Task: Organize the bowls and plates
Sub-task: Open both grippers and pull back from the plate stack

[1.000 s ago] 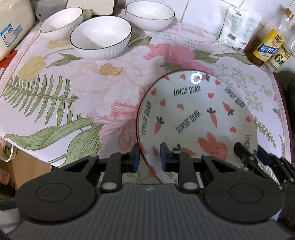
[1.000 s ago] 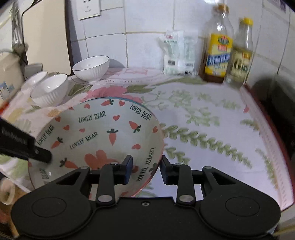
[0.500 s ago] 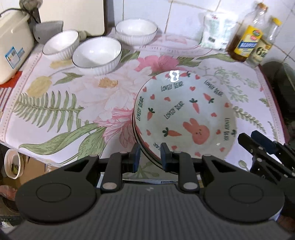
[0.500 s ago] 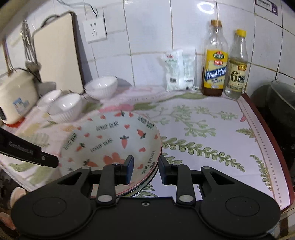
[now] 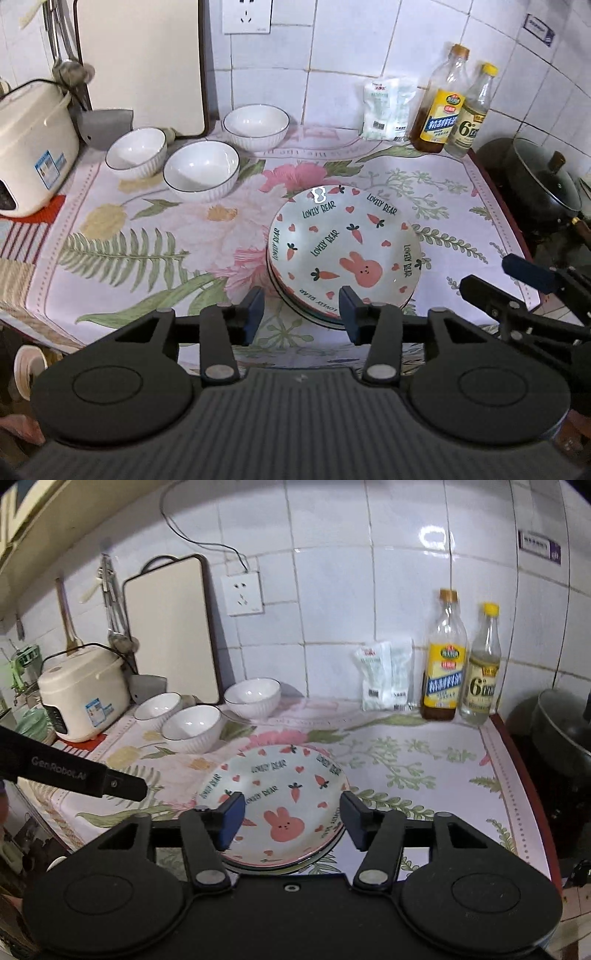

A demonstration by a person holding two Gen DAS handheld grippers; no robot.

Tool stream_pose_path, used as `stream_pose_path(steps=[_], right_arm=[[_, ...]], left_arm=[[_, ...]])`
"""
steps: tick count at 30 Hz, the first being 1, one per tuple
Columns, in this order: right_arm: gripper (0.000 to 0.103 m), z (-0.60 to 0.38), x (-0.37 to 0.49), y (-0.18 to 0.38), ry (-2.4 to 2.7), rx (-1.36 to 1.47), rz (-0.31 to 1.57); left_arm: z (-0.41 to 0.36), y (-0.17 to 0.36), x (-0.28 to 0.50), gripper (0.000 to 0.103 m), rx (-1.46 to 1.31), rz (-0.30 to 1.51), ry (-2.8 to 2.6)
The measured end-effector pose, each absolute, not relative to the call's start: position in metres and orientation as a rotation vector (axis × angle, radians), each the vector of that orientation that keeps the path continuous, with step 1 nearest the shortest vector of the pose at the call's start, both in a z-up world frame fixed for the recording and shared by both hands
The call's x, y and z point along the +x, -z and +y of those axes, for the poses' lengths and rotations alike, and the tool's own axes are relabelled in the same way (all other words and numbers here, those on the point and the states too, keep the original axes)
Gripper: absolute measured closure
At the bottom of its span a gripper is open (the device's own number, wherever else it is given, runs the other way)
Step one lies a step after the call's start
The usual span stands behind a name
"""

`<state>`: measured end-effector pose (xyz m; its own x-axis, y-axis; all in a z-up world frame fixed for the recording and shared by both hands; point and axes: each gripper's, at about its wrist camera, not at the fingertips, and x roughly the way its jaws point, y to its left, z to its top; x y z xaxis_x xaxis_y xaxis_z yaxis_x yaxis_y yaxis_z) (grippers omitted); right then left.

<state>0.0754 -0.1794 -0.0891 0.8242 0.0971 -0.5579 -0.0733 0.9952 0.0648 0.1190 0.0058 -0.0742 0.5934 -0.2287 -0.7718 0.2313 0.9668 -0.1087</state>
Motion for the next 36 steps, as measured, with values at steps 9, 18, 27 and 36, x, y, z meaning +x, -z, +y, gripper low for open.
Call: stream_pose_path(steps=[9, 18, 27, 36], right_arm=[[0.022, -0.152, 0.047, 0.084, -0.108, 0.013, 0.536], [0.020, -0.135, 0.041, 0.091, -0.061, 0.032, 0.435], [0.017, -0.109, 0.052, 0.085, -0.107, -0.005, 0.392], [0.017, -0.078, 0.090, 0.079, -0.209, -0.051, 0.334]], left_arm=[[0.036, 0.074, 0.099, 0.047, 0.049, 0.831, 0.307], [0.073, 0.078, 0.093, 0.033, 0.018, 0.778, 0.295], [0.107, 0.090, 0.102, 0.032, 0.011, 0.753, 0.291], [0.132, 0.098, 0.142, 0.032, -0.042, 0.756, 0.216]])
